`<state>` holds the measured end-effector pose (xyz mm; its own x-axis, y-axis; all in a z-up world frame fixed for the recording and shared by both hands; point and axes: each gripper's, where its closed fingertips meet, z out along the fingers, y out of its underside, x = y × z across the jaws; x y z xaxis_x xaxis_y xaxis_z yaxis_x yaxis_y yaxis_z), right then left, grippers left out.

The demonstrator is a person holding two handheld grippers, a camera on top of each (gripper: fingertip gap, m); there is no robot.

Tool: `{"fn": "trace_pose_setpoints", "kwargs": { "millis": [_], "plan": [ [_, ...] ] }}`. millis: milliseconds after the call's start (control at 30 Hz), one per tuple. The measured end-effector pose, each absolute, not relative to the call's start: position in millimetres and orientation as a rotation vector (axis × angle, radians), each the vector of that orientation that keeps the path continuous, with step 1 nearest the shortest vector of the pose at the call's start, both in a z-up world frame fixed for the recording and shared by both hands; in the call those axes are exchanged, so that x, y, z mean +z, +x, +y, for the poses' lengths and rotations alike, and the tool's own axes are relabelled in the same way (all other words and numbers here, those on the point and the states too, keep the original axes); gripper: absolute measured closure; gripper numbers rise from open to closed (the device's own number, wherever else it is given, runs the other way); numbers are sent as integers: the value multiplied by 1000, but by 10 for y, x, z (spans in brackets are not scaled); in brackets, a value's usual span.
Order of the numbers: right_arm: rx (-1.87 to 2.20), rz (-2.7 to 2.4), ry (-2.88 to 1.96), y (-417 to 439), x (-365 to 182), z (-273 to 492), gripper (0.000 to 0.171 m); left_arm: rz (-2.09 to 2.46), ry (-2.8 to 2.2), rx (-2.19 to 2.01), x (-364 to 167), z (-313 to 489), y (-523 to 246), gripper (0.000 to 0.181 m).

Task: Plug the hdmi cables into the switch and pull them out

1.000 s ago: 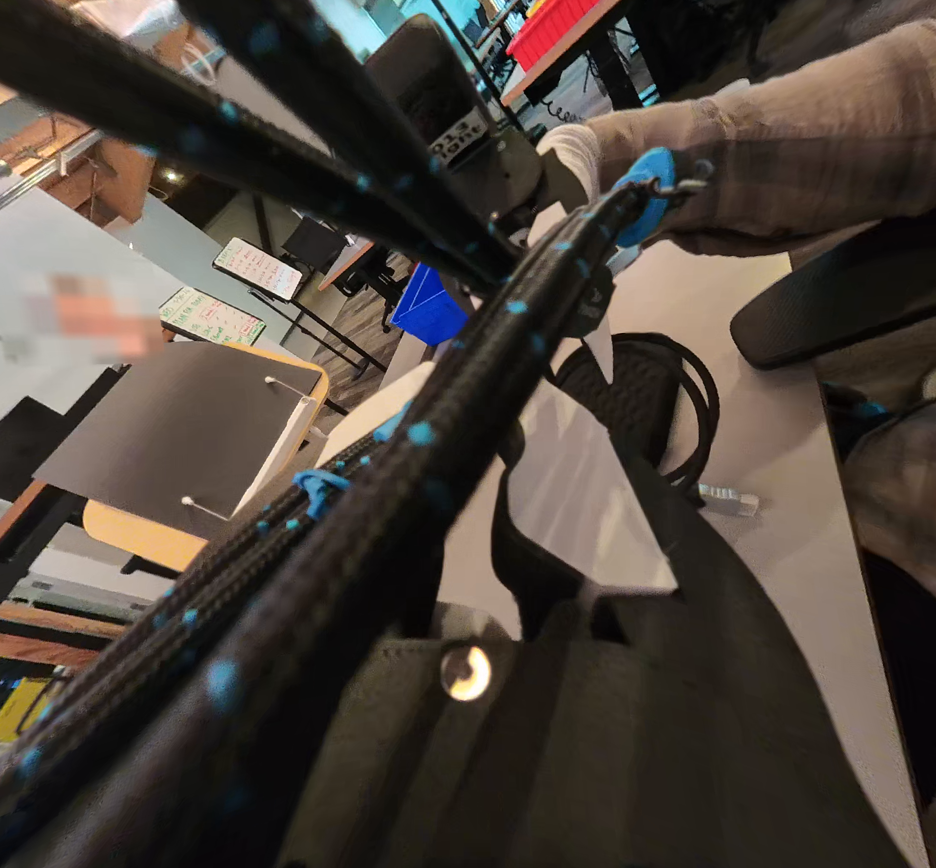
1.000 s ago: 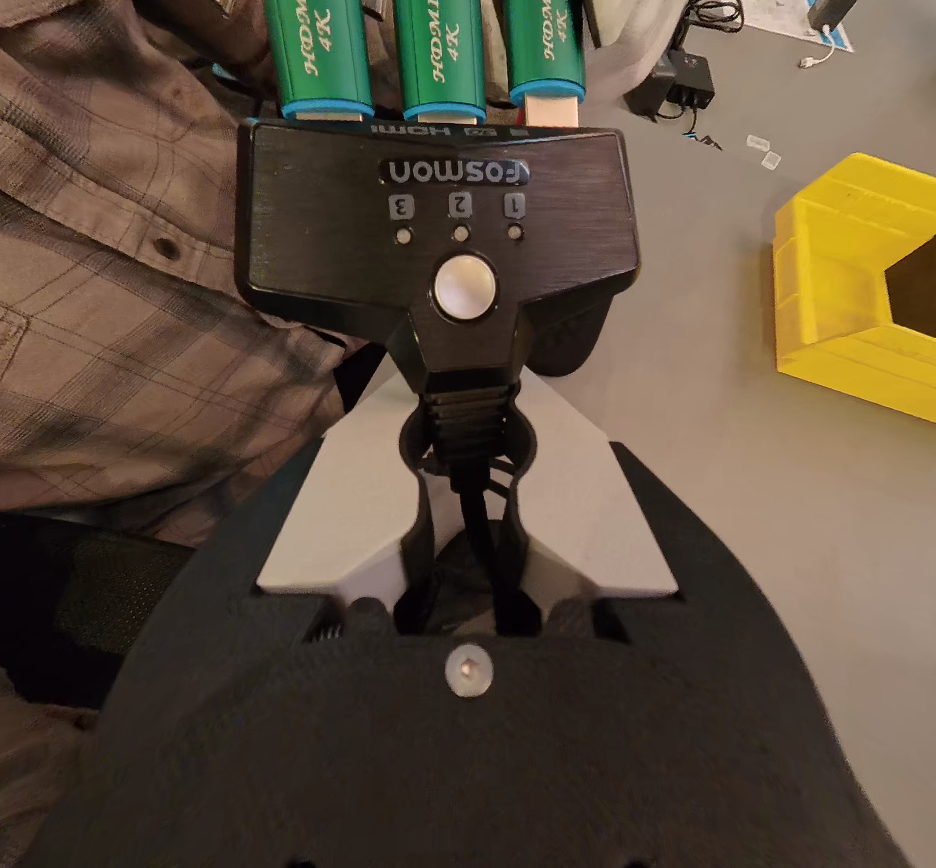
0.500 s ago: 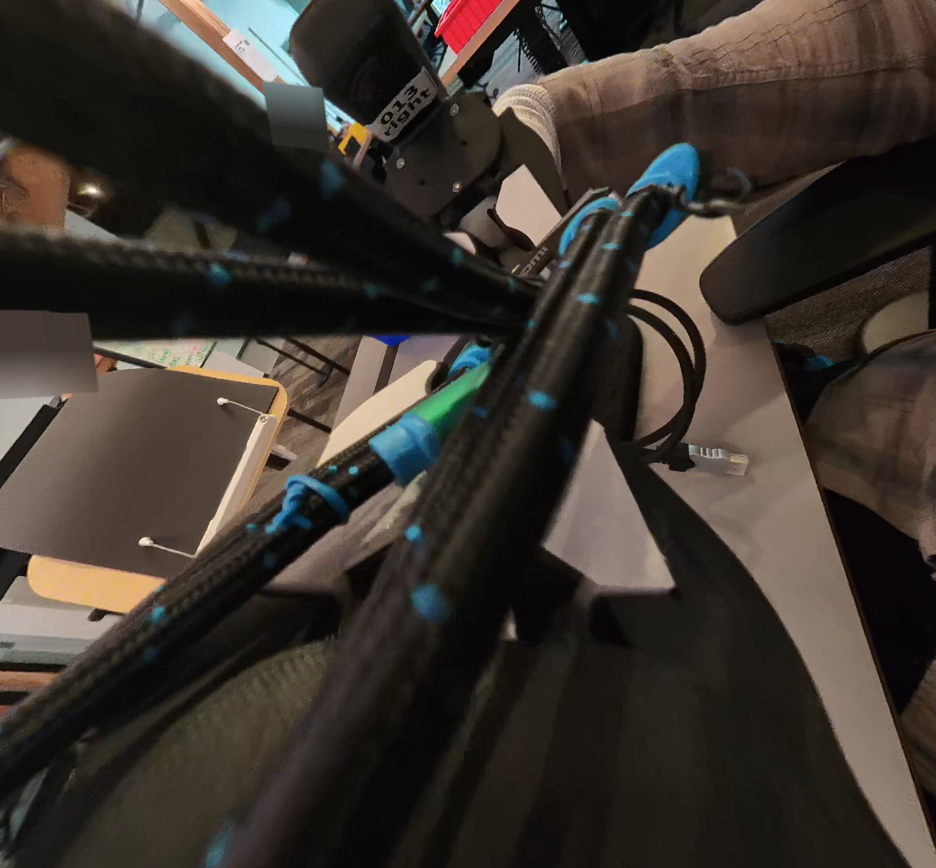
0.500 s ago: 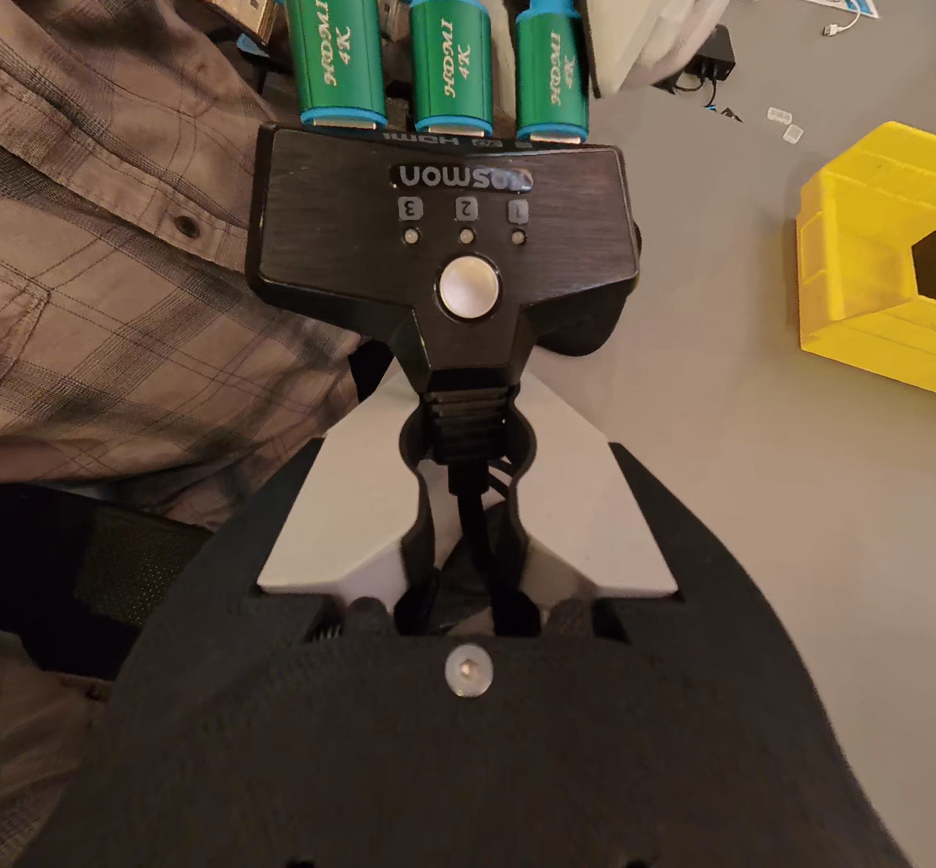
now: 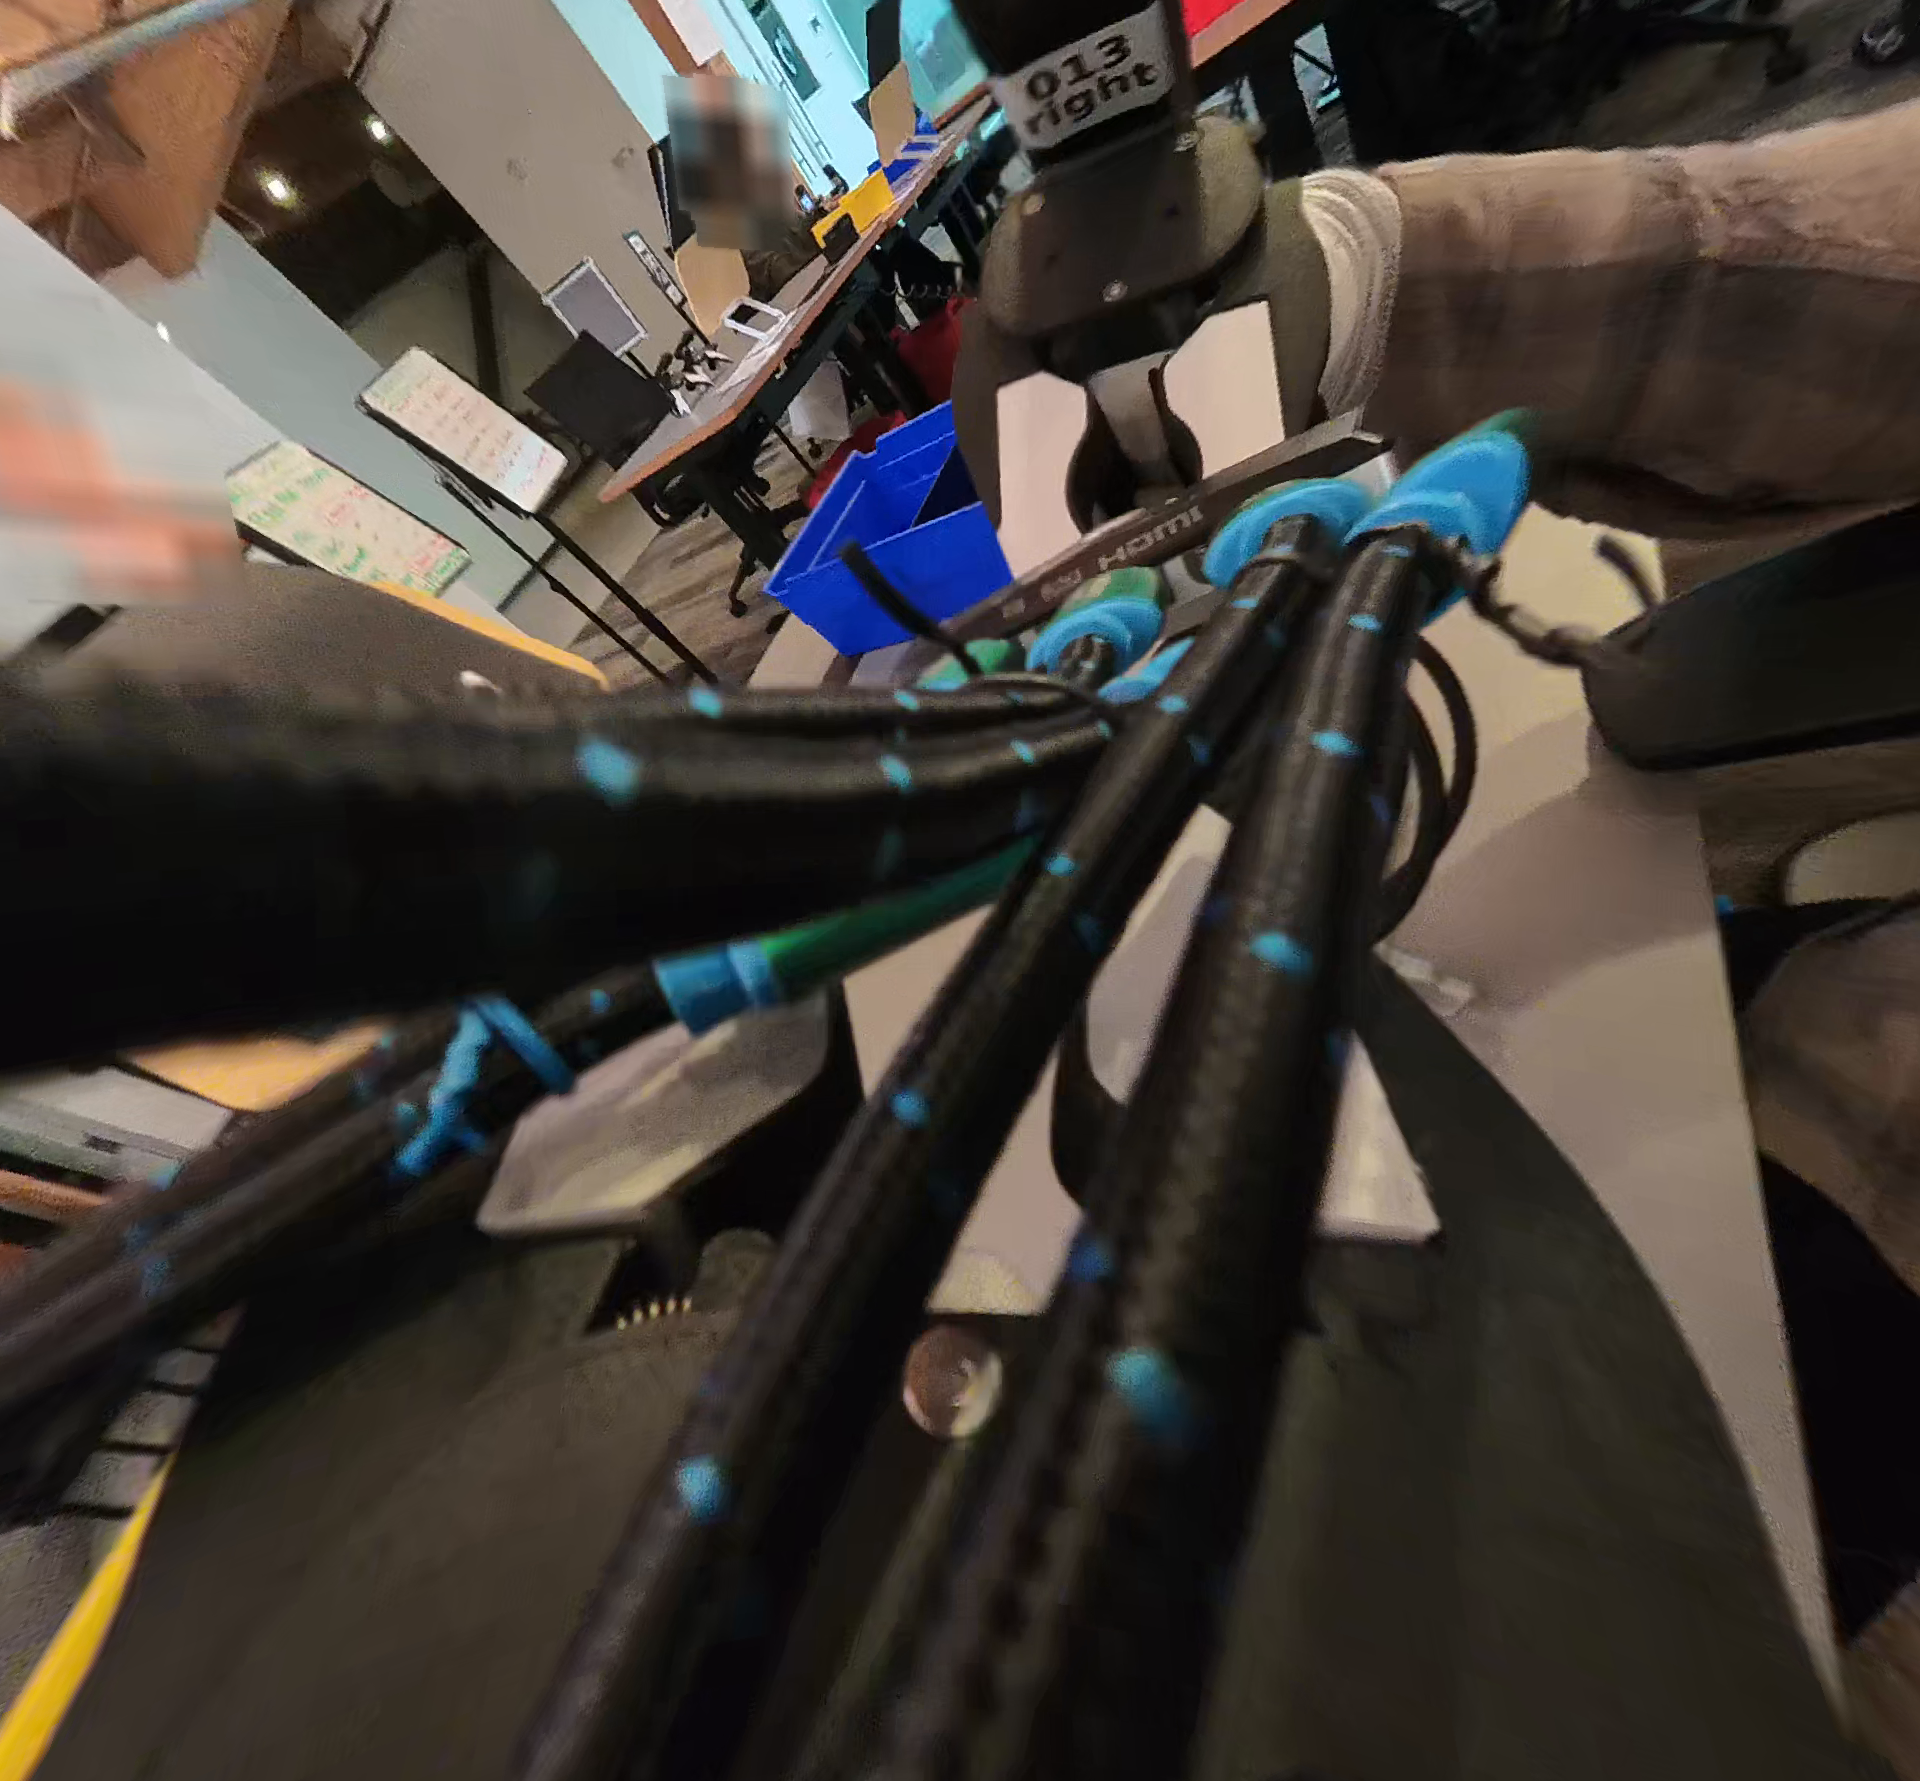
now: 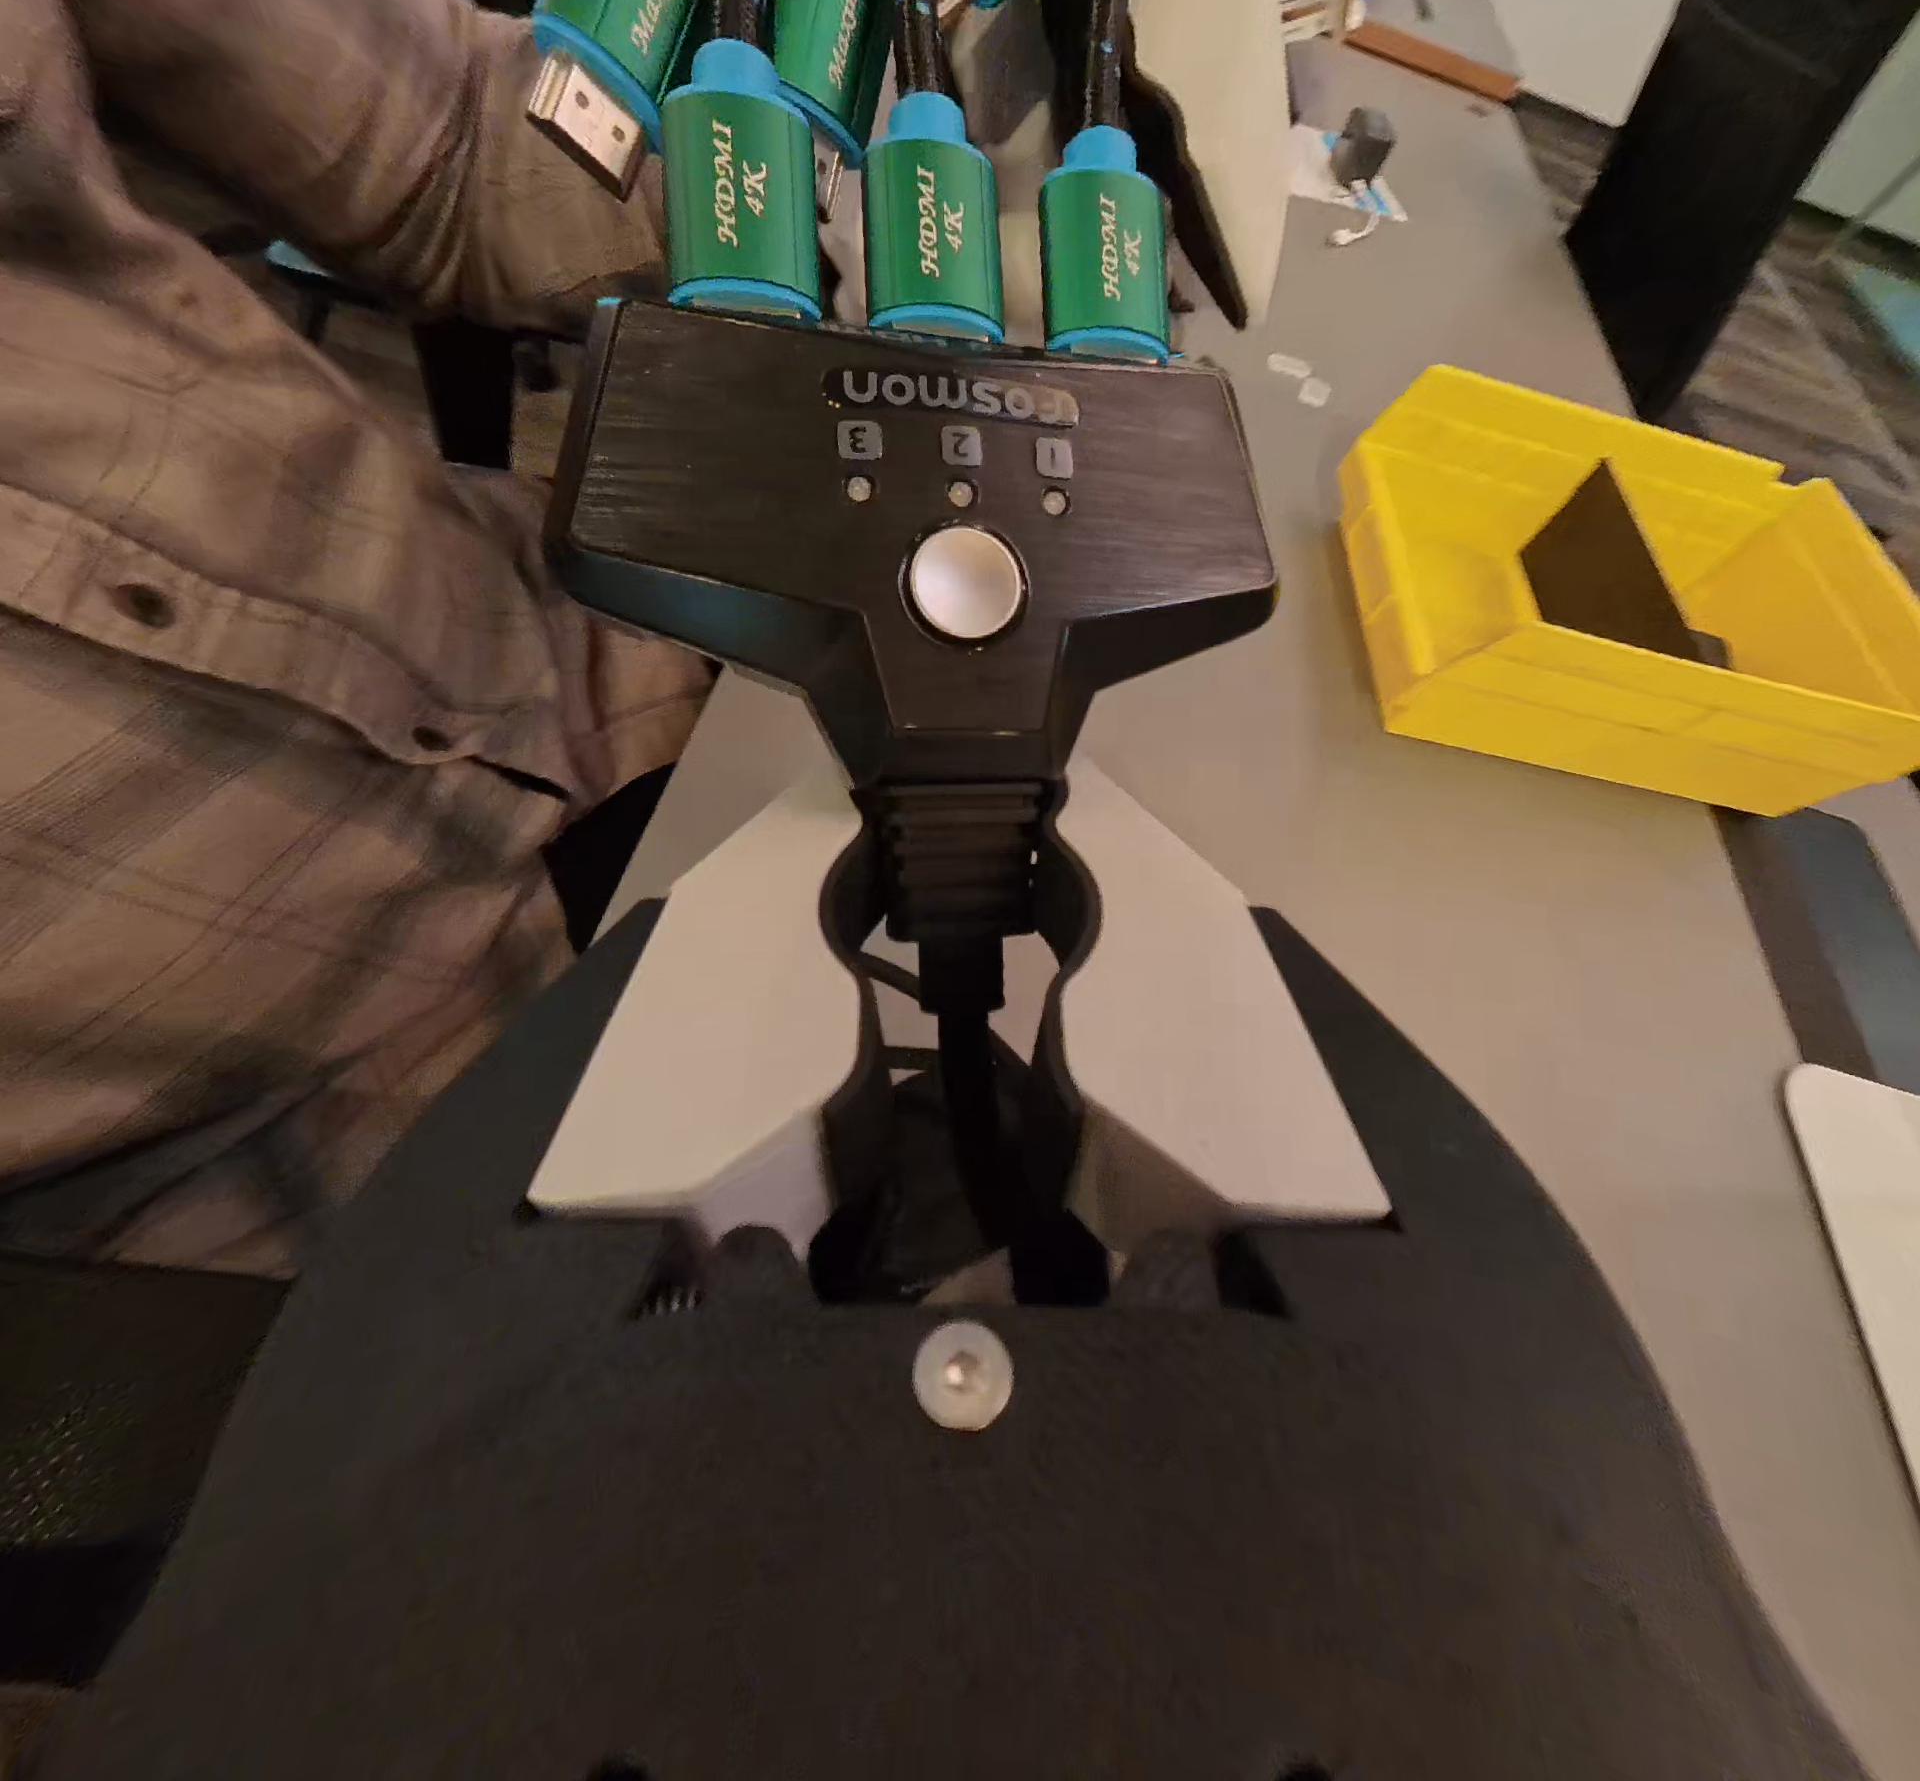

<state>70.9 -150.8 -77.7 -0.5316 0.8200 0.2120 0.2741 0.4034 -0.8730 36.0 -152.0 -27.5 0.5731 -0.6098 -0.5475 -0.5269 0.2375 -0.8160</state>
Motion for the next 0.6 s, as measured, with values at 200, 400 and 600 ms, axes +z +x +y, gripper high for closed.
{"fn": "trace_pose_setpoints", "kwargs": {
  "millis": [200, 400, 600],
  "plan": [
    [958, -1852, -996, 714, -594, -1309, 150, 1015, -1461, -300, -267, -1537, 409, 112],
    [780, -1658, -1114, 765, -506, -1022, 151, 975, -1433, -625, -141, -1606, 551, 99],
    [426, -1440, -1188, 815, -427, -752, 151, 743, -1381, -859, 62, -1373, 605, 82]
  ]
}}
